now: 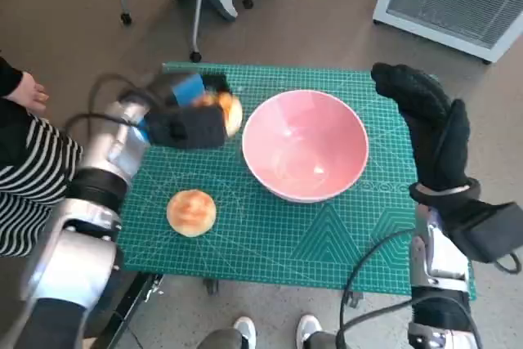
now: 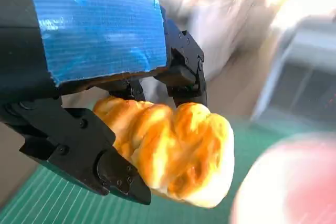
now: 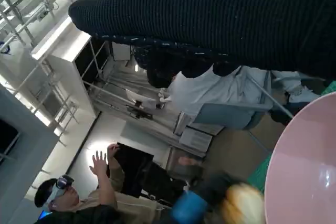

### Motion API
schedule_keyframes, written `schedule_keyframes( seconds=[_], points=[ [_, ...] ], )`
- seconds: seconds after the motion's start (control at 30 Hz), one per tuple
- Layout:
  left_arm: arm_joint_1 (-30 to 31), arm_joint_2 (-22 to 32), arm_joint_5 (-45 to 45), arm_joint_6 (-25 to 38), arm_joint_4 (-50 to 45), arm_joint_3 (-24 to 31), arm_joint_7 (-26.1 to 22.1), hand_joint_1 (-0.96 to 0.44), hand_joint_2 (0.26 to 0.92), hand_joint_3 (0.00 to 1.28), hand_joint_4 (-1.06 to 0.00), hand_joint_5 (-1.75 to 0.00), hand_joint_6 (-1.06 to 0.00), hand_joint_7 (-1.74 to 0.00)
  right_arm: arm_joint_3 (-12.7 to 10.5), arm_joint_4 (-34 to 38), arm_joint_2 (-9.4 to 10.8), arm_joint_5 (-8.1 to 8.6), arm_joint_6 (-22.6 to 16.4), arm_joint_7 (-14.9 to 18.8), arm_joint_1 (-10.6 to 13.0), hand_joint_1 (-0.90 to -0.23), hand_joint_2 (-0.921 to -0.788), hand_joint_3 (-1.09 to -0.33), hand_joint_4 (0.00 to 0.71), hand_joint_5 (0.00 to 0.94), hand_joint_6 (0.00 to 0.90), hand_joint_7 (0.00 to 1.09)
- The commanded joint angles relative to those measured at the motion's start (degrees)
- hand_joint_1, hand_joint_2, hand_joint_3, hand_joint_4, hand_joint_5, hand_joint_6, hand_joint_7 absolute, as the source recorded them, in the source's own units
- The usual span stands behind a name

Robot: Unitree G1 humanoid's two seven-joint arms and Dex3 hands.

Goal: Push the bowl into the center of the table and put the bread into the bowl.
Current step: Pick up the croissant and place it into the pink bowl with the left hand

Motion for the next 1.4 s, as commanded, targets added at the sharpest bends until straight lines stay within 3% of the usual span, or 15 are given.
schedule_keyframes(
  seconds=[0.03,0.3,0.5,0.77,1.27,1.4],
  points=[
    [1.6,1.1,-2.2,-1.7,-11.4,3.1,1.4,0.00,0.920,0.06,-0.75,-1.12,-0.59,-1.19,0.0,0.7,-0.1,-0.15,0.3,-0.2,1.0,-0.764,-0.921,-0.760,0.172,0.000,0.071,0.47],
    [6.4,-0.7,-2.2,-1.5,-25.1,4.3,2.3,0.00,0.919,0.02,-0.77,-1.09,-0.65,-1.13,-0.1,1.0,-0.3,0.06,0.2,0.0,0.8,-0.764,-0.921,-0.759,0.173,0.000,0.072,0.47],
    [7.4,-2.4,-3.0,-2.0,-27.9,3.0,-1.5,0.00,0.918,0.02,-0.77,-1.08,-0.66,-1.12,-0.1,1.1,-0.2,0.00,-0.1,-0.1,0.9,-0.763,-0.921,-0.759,0.173,0.001,0.072,0.47],
    [6.6,-6.7,-3.3,-4.1,-22.9,0.5,-5.4,0.00,0.920,0.05,-0.72,-1.09,-0.62,-1.21,-0.1,1.4,-0.1,-0.05,-0.5,-0.2,1.1,-0.766,-0.921,-0.761,0.172,0.000,0.072,0.47],
    [0.9,-13.9,1.2,-5.9,-5.0,-5.7,-5.5,0.00,0.920,0.10,-0.69,-1.16,-0.55,-1.23,-0.3,1.0,0.1,0.26,-1.1,-0.2,2.1,-0.772,-0.921,-0.760,0.166,0.000,0.063,0.46],
    [-0.1,-15.3,1.8,-5.0,-1.2,-6.8,-6.4,0.00,0.921,0.16,-0.61,-1.24,-0.50,-1.30,-0.4,1.1,0.1,-0.07,-1.6,-0.5,2.3,-0.771,-0.921,-0.765,0.157,0.000,0.058,0.46]
  ],
)
